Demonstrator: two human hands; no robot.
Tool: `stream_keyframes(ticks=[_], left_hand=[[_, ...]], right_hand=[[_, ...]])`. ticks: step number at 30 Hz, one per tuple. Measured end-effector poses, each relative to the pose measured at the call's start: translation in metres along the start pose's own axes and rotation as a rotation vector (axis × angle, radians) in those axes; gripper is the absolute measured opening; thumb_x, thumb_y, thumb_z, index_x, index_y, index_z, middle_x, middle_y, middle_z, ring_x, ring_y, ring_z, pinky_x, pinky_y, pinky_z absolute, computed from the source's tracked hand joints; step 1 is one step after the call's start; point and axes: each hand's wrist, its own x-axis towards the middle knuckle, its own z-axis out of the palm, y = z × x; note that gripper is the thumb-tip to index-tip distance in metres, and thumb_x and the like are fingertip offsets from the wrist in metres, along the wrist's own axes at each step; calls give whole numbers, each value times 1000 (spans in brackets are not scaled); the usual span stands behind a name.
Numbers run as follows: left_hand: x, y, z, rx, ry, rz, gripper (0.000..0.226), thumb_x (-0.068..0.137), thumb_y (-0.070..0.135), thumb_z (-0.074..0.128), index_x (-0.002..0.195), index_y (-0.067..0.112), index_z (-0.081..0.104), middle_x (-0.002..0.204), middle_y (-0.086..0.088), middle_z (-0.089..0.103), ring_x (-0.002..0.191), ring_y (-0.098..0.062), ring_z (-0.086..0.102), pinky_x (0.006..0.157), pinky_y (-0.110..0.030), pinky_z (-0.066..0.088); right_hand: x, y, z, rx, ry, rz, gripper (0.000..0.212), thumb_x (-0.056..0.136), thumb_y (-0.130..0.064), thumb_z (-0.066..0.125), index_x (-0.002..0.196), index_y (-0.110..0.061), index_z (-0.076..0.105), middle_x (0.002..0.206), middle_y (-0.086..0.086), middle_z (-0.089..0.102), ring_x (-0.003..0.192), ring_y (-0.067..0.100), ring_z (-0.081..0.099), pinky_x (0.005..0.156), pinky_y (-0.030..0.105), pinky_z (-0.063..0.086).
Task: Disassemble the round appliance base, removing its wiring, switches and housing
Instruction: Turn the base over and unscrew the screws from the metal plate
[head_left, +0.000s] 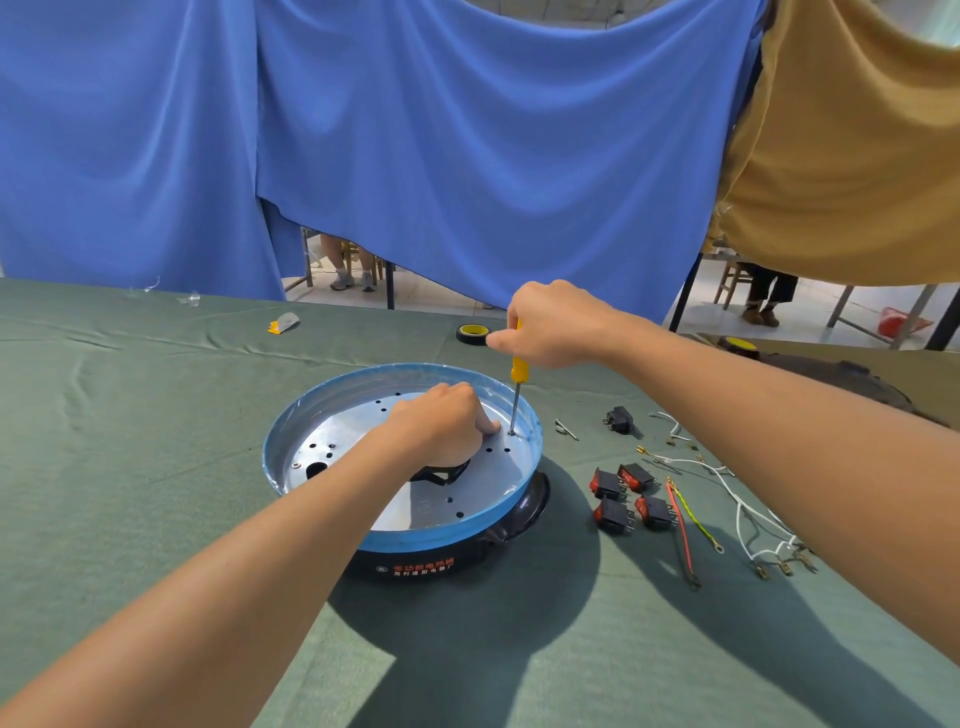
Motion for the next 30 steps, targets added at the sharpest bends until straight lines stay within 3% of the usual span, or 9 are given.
stream_keyframes(ticks=[2, 4, 8, 11, 14, 18, 23, 28, 30], left_hand=[[0, 0, 0, -12, 1, 0, 44, 98, 7, 38, 128, 26, 64, 119, -1, 64, 101, -26, 52, 71, -36, 41], [1, 0, 1, -13, 4, 2, 44, 98, 7, 38, 128, 26, 64, 120, -1, 64, 100, -25, 52, 69, -33, 39], [1, -2, 1, -4, 5, 5, 47, 97, 6, 37, 127, 30, 64, 123, 0, 62, 106, -27, 51, 79, -42, 47], [3, -3, 1, -2, -2, 4, 49, 97, 4, 37, 128, 31, 64, 122, 0, 62, 106, -28, 51, 81, -45, 48], [4, -3, 2, -3, 0, 10, 49, 96, 3, 37, 128, 30, 64, 120, 0, 63, 102, -26, 52, 77, -42, 48], [5, -4, 2, -7, -5, 9, 48, 98, 4, 37, 129, 29, 63, 117, 0, 64, 101, -27, 53, 75, -41, 48], [5, -4, 3, -3, -3, 14, 47, 98, 5, 37, 129, 29, 63, 118, 0, 63, 101, -26, 53, 77, -42, 49], [5, -5, 4, -3, -5, 13, 46, 99, 6, 38, 129, 29, 62, 121, -1, 63, 103, -27, 54, 80, -42, 50], [5, -5, 4, -3, -6, 16, 45, 99, 6, 38, 130, 28, 62, 123, -1, 63, 104, -27, 54, 84, -44, 52]], right_hand=[[-1, -2, -2, 40, -27, -15, 29, 85, -25, 54, 100, -1, 63, 98, 19, 65, 83, 33, 56, 76, 49, 53], [-1, -3, -4, 53, -51, -17, 36, 83, -26, 54, 108, -1, 63, 107, 19, 65, 98, 34, 61, 80, 48, 53], [1, 1, 0, 14, -8, 26, 45, 88, -51, 53, 66, -13, 46, 66, 4, 48, 65, 24, 45, 52, 30, 33], [3, 2, 2, 35, -17, 5, 30, 88, -34, 57, 86, -5, 61, 74, 7, 56, 70, 25, 49, 58, 38, 44], [2, 1, -1, 55, -45, 9, 31, 81, -24, 55, 104, -5, 63, 100, 14, 65, 97, 32, 62, 79, 46, 54], [3, 3, 2, 11, 9, 41, 39, 87, -45, 55, 65, -14, 45, 66, 3, 47, 66, 26, 48, 51, 32, 35], [7, 5, 2, 64, -16, 21, 27, 81, -27, 57, 99, -8, 64, 92, 10, 64, 88, 28, 60, 70, 38, 52], [8, 7, 1, 26, 2, 58, 40, 83, -47, 58, 64, -15, 44, 63, 2, 44, 62, 24, 42, 51, 29, 31], [8, 8, 2, 37, 20, 38, 34, 86, -40, 59, 67, -14, 49, 65, 3, 46, 65, 24, 44, 52, 30, 34]])
